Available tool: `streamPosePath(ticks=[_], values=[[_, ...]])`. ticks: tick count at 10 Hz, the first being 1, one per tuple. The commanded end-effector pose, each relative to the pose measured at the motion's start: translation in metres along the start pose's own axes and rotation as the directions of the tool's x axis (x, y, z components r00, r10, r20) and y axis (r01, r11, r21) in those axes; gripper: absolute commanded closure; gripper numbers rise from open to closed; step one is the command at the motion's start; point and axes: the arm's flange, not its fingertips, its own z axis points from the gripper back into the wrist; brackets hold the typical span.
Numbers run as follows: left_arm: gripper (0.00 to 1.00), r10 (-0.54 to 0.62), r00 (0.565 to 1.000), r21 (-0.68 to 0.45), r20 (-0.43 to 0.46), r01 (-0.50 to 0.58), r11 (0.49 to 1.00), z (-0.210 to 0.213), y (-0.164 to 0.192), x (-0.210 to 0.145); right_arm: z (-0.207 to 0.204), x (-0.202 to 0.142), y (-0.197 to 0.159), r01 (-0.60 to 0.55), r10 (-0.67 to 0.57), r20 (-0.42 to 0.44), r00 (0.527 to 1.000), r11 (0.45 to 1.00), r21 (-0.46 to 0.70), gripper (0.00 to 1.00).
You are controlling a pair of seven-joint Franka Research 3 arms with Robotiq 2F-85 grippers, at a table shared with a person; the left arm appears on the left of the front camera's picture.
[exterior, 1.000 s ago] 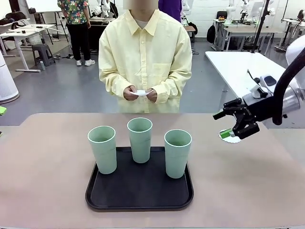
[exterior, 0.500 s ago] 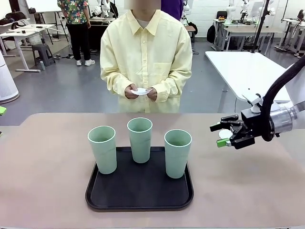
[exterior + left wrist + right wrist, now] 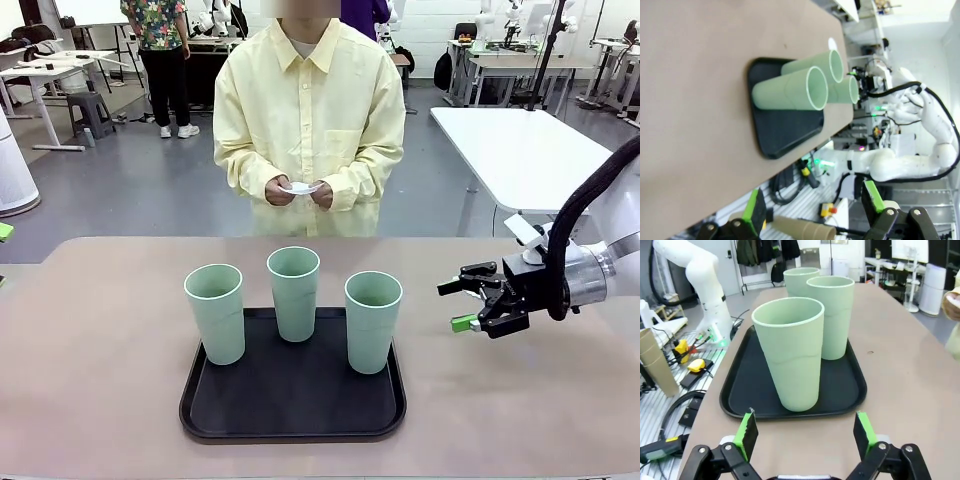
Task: Place coasters on the table and set cups on them.
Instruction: Pick up one Reusable plastic cup and place it on a coaster set by the human.
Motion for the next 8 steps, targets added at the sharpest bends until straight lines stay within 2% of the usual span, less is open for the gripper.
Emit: streamPosePath(ticks=[1, 5, 6, 8], values=[[0.0, -0.013, 1.0, -0.003, -0.001, 0.013, 1.0, 0.001, 0.002, -0.001, 0.0, 0.008, -0.002, 0.015, -0.015, -0.005, 1.0, 0.999, 0.035, 0.0], [0.0, -0.013, 1.0, -0.003, -0.001, 0.013, 1.0, 0.001, 0.002, -0.001, -0.003, 0.005, -0.001, -0.006, 0.006, 0.001, 1.0, 1.0, 0.018, 0.0], [0.0, -0.013, 1.0, -0.003, -0.001, 0.013, 1.0, 0.001, 0.002, -0.001, -0.011, 0.0, -0.006, -0.062, 0.063, 0.092, 0.994, 0.998, -0.013, 0.0], [0.0, -0.013, 1.0, -0.003, -0.001, 0.013, 1.0, 0.001, 0.002, -0.001, -0.029, -0.01, -0.007, -0.121, 0.125, 0.123, 0.984, 0.992, -0.039, 0.0]])
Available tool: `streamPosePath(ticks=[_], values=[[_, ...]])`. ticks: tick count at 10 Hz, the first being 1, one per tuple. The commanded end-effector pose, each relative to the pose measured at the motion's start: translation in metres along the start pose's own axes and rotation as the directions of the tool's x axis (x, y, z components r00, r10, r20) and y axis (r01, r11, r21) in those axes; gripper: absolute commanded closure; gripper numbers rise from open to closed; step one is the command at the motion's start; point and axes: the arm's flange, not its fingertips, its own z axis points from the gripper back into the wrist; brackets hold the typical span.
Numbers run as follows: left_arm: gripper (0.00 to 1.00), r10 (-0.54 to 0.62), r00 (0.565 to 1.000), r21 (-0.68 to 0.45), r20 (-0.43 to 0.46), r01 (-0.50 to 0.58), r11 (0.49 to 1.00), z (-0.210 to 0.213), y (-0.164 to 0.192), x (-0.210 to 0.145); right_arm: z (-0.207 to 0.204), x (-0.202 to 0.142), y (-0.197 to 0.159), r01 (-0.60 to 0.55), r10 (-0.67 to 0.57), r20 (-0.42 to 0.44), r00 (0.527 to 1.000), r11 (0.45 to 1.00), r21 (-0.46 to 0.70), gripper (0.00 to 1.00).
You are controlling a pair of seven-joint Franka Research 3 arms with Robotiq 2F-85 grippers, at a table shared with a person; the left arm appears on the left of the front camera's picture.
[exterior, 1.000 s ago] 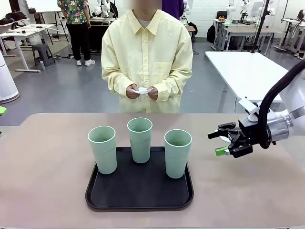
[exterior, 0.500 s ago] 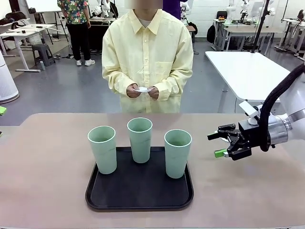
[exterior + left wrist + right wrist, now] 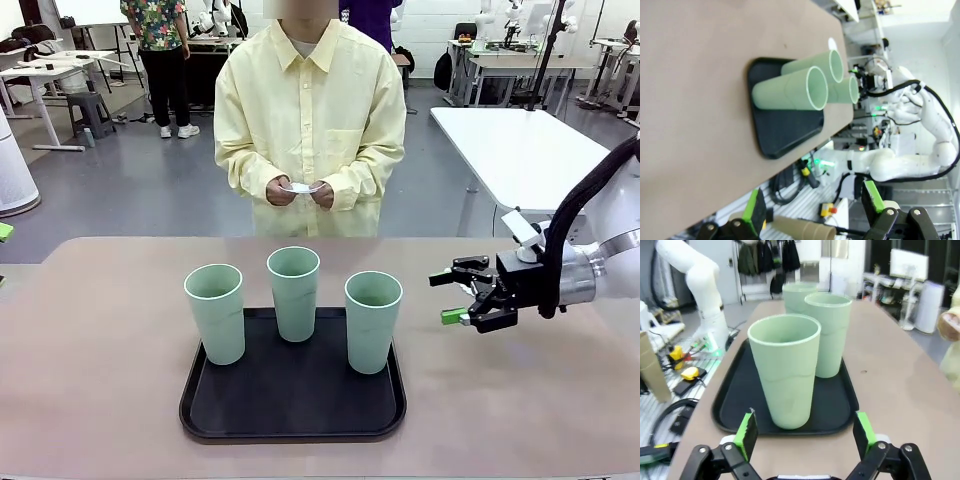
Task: Place coasters on the table and set cups on them.
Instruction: Pick up one Reusable plastic cup and place it on a coaster set by the human.
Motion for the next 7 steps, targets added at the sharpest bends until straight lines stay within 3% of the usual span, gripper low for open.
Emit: streamPosePath(ticks=[1, 7], values=[[0.0, -0.013, 1.0, -0.003, 0.0, 0.013, 1.0, 0.001, 0.002, -0.001, -0.019, -0.014, 0.002, -0.101, 0.103, 0.084, 0.991, 0.995, -0.026, 0.0], [0.0, -0.013, 1.0, -0.003, 0.0, 0.013, 1.0, 0.001, 0.002, -0.001, -0.055, -0.024, 0.004, -0.061, 0.059, 0.042, 0.997, 0.996, 0.061, 0.0]])
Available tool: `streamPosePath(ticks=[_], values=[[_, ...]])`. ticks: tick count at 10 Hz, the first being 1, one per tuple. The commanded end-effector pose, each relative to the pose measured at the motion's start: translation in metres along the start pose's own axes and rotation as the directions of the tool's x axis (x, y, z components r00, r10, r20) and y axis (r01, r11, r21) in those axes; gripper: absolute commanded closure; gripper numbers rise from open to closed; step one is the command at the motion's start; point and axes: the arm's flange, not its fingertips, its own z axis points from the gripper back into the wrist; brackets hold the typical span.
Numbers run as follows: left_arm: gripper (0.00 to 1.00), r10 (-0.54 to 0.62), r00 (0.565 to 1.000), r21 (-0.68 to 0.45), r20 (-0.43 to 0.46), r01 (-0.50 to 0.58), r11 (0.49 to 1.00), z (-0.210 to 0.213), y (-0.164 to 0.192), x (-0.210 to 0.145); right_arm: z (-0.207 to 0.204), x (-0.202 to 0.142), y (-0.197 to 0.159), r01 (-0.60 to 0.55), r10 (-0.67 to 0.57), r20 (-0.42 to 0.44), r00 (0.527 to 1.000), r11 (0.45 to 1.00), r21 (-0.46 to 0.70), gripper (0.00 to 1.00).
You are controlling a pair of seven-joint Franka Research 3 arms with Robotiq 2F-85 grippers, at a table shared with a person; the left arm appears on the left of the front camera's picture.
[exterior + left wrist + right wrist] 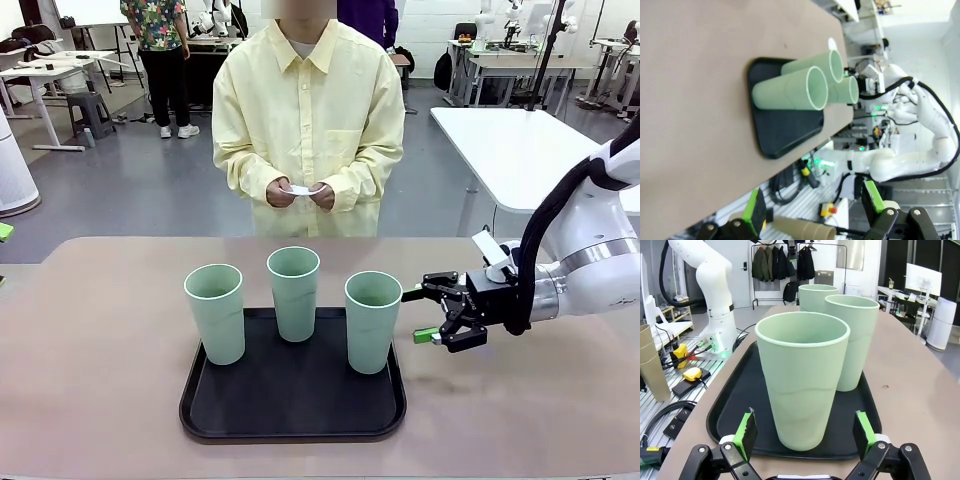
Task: Place coasters on the table and set cups on them.
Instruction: Pick up one Reusable plastic cup and place it on a coaster set by the human.
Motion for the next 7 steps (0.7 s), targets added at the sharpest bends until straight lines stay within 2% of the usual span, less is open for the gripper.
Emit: streamPosePath(ticks=[1, 7], values=[[0.0, -0.013, 1.0, -0.003, 0.0, 0.013, 1.0, 0.001, 0.002, -0.001, -0.008, -0.008, -0.003, -0.012, 0.011, -0.025, 1.0, 1.0, -0.009, 0.0], [0.0, -0.013, 1.0, -0.003, 0.0, 0.013, 1.0, 0.001, 0.002, -0.001, -0.024, -0.015, -0.009, 0.018, -0.018, -0.066, 0.998, 1.0, 0.001, 0.0]])
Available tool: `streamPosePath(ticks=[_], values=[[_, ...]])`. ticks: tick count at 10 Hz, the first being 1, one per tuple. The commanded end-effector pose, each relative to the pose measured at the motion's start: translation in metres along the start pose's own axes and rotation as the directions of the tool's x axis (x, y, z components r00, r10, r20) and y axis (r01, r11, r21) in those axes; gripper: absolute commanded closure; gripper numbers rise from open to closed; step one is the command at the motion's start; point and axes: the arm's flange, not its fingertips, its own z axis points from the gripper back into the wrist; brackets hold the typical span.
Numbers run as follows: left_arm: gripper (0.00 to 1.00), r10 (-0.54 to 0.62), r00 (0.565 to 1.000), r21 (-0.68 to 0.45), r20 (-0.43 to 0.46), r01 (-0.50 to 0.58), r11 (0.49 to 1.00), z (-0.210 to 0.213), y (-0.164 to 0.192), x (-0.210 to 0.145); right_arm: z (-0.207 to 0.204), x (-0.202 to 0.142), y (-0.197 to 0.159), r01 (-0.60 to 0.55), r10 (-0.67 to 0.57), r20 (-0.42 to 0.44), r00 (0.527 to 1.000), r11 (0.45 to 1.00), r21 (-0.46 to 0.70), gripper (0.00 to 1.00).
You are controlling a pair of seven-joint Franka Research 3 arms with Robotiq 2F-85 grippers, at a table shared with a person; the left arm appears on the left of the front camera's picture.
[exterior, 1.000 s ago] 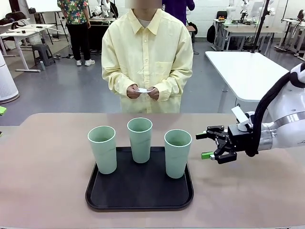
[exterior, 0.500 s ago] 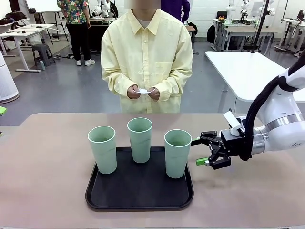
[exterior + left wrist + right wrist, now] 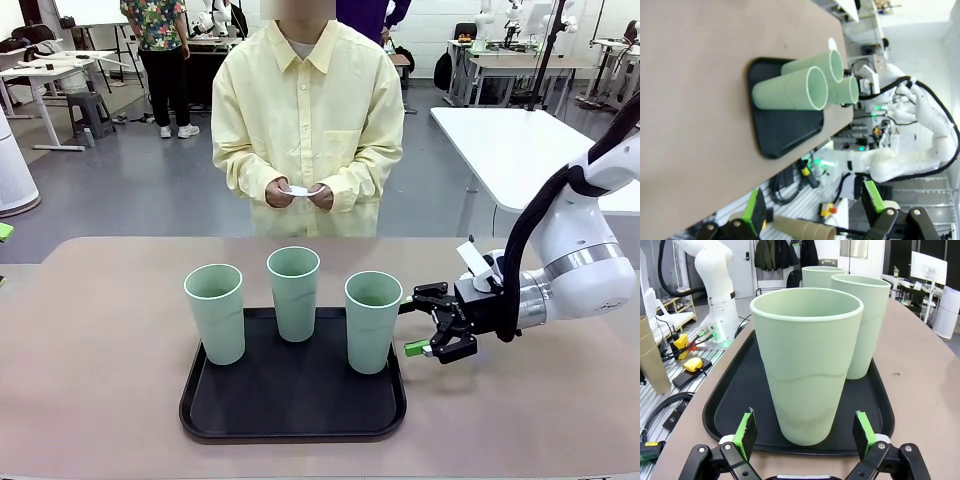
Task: Place coasters on the table and set cups on them.
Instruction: Pick up one Reusable plastic cup and place it on a coaster set by the human.
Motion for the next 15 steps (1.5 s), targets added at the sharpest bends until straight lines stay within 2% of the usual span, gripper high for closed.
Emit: streamPosePath(ticks=[1, 15], values=[[0.0, -0.013, 1.0, -0.003, 0.0, 0.013, 1.0, 0.001, 0.002, -0.001, -0.009, -0.004, -0.013, 0.001, -0.001, -0.001, 1.0, 1.0, -0.019, 0.0], [0.0, -0.013, 1.0, -0.003, 0.0, 0.013, 1.0, 0.001, 0.002, -0.001, -0.056, 0.004, -0.02, 0.008, -0.008, -0.013, 1.0, 0.998, 0.065, 0.0]])
